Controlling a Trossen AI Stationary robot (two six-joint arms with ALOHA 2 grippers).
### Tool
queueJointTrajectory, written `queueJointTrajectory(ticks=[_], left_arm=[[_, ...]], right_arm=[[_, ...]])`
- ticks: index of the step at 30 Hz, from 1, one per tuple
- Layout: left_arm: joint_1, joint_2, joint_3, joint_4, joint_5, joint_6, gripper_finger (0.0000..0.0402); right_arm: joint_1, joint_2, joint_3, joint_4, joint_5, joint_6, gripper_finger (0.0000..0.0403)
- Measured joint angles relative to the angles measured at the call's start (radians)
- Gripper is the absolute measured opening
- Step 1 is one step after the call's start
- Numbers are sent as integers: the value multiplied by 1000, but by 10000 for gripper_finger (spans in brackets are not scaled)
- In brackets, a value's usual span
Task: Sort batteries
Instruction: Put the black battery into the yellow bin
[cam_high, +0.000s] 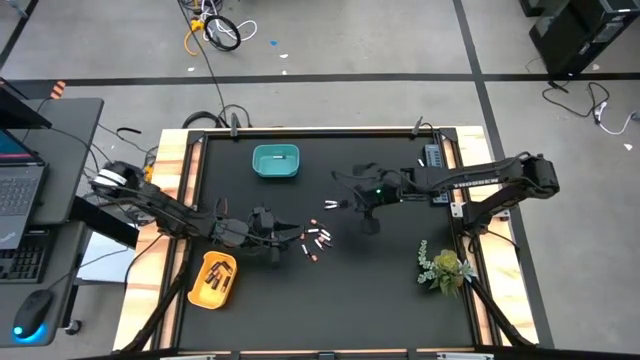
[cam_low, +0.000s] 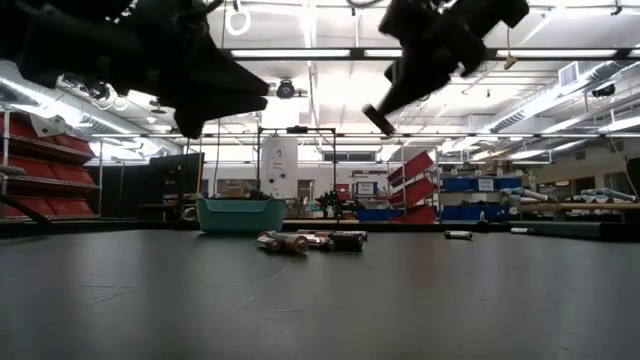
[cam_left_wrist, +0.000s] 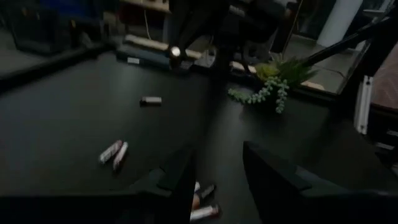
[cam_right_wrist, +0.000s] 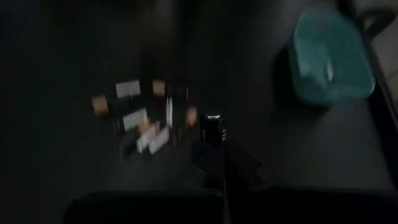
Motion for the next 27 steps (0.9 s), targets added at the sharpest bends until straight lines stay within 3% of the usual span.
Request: queueJointTrajectory(ticks=[5,9,17,23,27], left_arm=[[2,191,6,284,-60,132,149],[19,305,48,404,-61,194,171],[52,360,113,291,-114,180,247],[63,264,107,193,-175,156,238],[143,183,119,-7,-76,38,218]], right_arm=[[17,22,-38,247,-38,50,1],[17,46,-42,316,-56,71,0],[31,82,-42,358,-78,97,0],[49,78,-42,301,-30,124,2],[60,78,-42,270,-30,131,19]])
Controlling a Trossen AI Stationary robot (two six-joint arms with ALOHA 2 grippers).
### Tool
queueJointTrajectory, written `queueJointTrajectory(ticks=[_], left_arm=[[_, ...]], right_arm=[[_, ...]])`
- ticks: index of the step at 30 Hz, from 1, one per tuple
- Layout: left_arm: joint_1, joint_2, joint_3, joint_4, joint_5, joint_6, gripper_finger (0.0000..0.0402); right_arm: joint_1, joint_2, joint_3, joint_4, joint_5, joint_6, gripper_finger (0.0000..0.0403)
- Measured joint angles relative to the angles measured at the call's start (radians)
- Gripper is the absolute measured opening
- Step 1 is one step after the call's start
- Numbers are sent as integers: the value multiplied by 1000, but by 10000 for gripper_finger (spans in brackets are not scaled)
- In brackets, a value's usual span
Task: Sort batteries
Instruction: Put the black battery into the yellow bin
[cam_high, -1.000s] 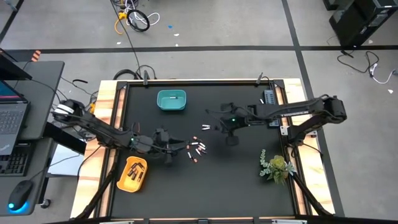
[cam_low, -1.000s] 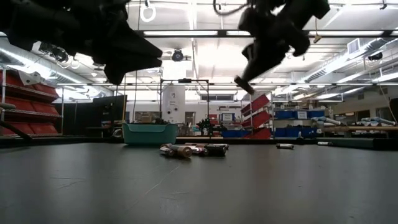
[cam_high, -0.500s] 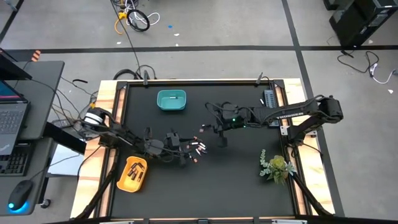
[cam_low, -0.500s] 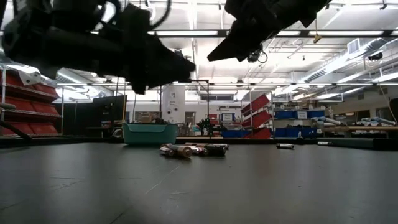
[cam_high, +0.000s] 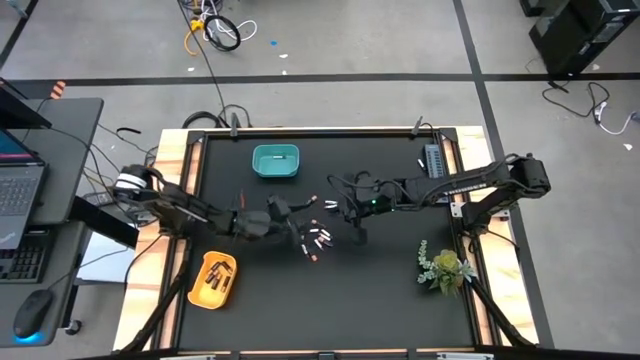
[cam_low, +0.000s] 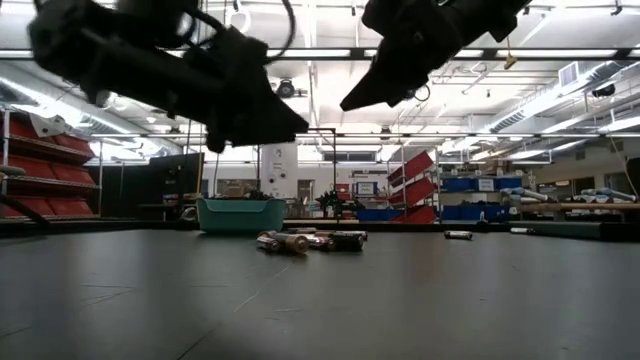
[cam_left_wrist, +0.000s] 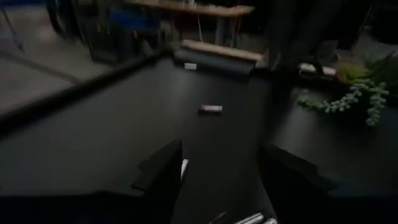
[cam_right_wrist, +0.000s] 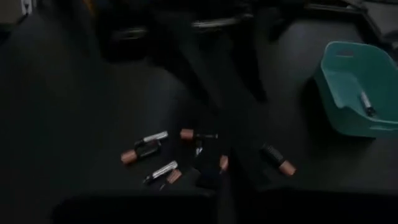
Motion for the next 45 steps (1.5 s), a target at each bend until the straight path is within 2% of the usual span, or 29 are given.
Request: queueJointTrajectory(ticks=[4,8,14,22,26,33,37,41,45], left_arm=[[95,-11,44,-187,121,-73,206],[184,-12,96,-327,145,-81,205],[298,-4,157,-498,187,-113,204],[413,-1,186,-655,247,-134,204],[426,-1,186,-714,273,-128,203],[397,-1,186,-832,276,-7,202],[401,-1,186,-910,307,3,202],[397,-1,186,-916,320,34,202],[397,-1,186,-917,307,78,202]], right_arm=[[25,0,-7,4,3,28,41],[82,0,-40,19,35,65,47],[180,-1,-115,130,117,99,44],[231,-1,-154,235,163,102,43],[232,-1,-154,250,167,96,42],[226,-1,-154,249,167,89,41],[226,-1,-154,250,167,89,40],[238,0,-154,259,176,96,41],[272,10,-154,274,238,81,39]])
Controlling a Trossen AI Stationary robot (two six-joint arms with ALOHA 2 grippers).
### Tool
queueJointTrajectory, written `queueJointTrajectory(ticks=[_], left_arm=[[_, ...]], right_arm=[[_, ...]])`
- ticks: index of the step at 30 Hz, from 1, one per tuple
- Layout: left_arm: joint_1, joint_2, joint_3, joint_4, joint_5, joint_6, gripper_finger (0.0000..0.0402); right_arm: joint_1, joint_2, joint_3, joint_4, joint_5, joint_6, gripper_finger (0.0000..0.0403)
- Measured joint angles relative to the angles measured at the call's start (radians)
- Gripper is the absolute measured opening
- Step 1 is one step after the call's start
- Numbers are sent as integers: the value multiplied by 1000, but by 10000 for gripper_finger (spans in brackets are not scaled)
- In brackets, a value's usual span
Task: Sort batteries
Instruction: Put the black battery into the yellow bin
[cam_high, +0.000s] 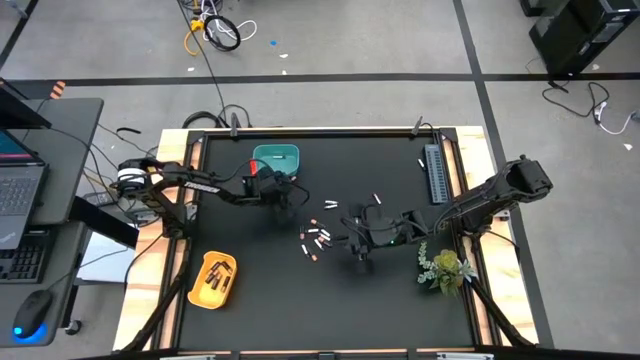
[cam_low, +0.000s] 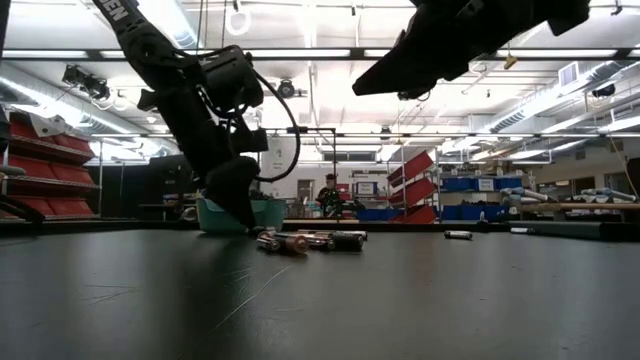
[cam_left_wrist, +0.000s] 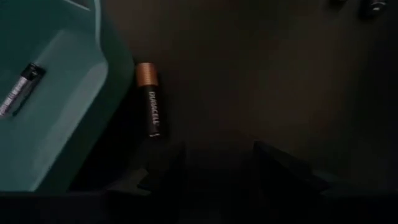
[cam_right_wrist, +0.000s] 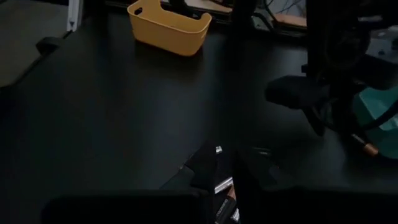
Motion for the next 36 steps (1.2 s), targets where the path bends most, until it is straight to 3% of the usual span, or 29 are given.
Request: queueJointTrajectory(ticks=[4,10,16,26,36], left_arm=[[-3,-4,0,10,-5,45,202],[-44,-5,0,22,-73,203,201],[-50,-5,0,36,-88,199,201],[2,-1,0,38,-92,-27,202],[53,19,0,54,-70,-48,202]], right_arm=[[38,18,-29,55,80,-10,39],[50,31,-245,437,114,-5,39],[49,32,-427,734,127,23,38],[52,32,-479,766,133,35,36],[72,32,-479,819,132,8,35]])
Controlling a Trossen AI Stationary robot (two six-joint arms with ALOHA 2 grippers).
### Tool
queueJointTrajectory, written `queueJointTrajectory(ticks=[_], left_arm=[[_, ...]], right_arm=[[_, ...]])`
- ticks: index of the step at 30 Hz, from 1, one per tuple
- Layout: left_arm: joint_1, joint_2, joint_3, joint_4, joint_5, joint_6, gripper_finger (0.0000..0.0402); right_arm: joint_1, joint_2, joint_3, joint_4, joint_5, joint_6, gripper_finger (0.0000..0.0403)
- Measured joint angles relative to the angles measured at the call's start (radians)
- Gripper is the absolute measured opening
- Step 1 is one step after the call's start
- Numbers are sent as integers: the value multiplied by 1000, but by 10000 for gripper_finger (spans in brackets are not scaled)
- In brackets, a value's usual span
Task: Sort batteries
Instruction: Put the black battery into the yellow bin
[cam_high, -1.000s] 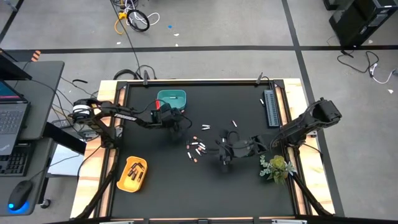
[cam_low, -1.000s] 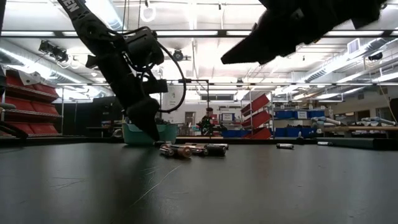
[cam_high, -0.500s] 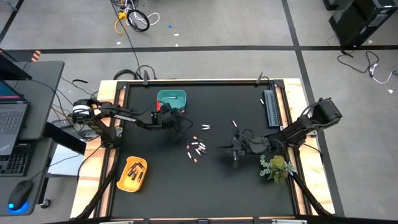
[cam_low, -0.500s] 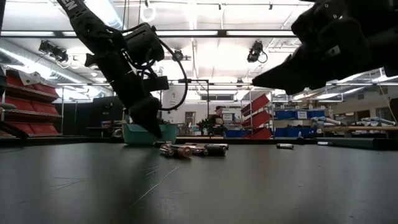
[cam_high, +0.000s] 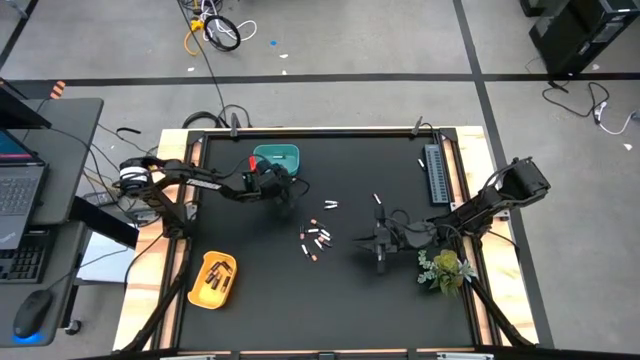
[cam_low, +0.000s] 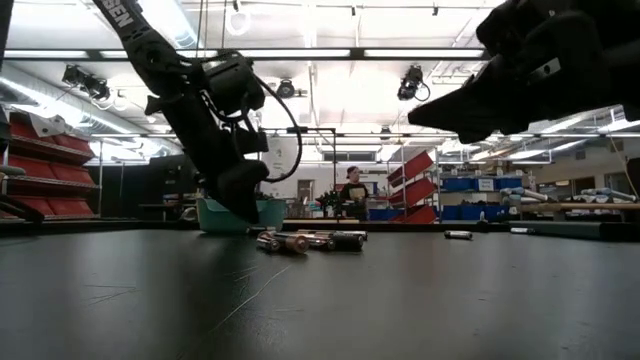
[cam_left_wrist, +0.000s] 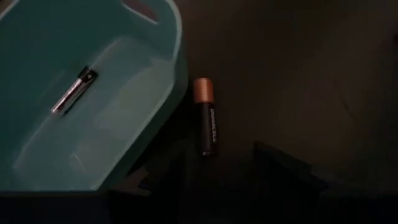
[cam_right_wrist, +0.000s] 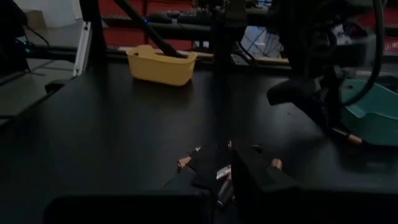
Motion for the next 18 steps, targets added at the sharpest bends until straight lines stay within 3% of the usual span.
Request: queueJointTrajectory(ticks=[12,15,18], left_arm=[[14,134,4,173,16,17,199],[14,137,4,171,20,-12,176],[14,139,4,174,40,-26,126]], right_arm=[[6,0,0,3,0,-13,32],[6,0,0,2,0,-15,32],[6,0,0,3,-1,-20,31]])
